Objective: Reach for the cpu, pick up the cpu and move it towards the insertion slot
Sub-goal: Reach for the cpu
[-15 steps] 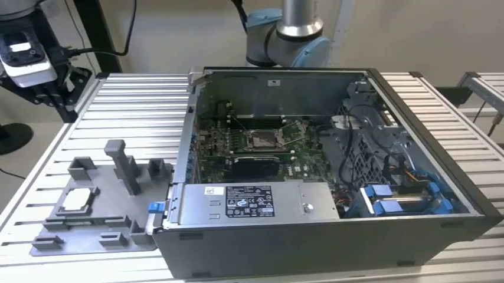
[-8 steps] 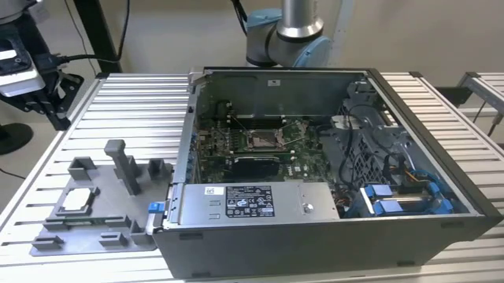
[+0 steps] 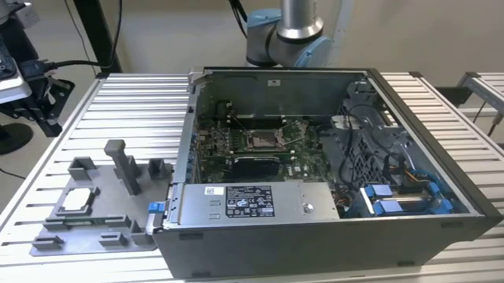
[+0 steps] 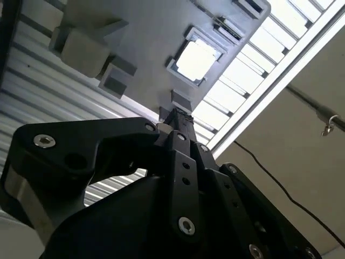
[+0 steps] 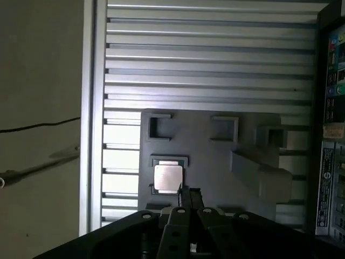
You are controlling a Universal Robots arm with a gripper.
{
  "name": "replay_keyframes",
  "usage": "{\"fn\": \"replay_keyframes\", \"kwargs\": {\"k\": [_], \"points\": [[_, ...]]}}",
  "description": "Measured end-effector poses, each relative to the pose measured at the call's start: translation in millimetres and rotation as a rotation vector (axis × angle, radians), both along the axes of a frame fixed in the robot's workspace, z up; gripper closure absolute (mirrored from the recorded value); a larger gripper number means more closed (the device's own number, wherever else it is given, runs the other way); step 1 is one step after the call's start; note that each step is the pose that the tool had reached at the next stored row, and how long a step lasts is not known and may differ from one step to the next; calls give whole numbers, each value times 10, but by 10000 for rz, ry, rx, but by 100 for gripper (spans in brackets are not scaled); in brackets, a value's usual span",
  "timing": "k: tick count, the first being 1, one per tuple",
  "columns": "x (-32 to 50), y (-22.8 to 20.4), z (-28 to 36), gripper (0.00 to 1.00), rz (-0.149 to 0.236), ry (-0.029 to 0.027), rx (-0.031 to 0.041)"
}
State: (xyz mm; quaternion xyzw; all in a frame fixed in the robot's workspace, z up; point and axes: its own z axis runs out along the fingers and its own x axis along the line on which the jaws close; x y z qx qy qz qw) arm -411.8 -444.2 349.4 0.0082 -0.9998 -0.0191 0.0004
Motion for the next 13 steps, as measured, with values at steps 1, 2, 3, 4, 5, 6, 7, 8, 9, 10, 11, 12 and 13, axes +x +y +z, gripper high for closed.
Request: {"fn": "replay_keyframes", "kwargs": {"k": [1,2,3,4,5,6,7,8,9,10,11,12,13], "points": [[-14,-9,-1,100,1,-1,0],[-25,-14,-1,100,1,2,-1],[-30,-14,-2,100,1,1,0],[-30,-14,-2,100,1,0,0],[-33,-15,-2,100,2,0,0],[-38,-15,-3,100,1,0,0],[-38,-15,-3,100,7,-1,1],[-38,-15,-3,100,7,-1,0],[-38,-15,-3,100,8,-1,1],[-38,-14,-3,100,8,-1,0],[-38,-14,-3,100,8,-1,1],[-39,-14,-3,100,9,0,0],[-39,-14,-3,100,9,-1,1]]}}
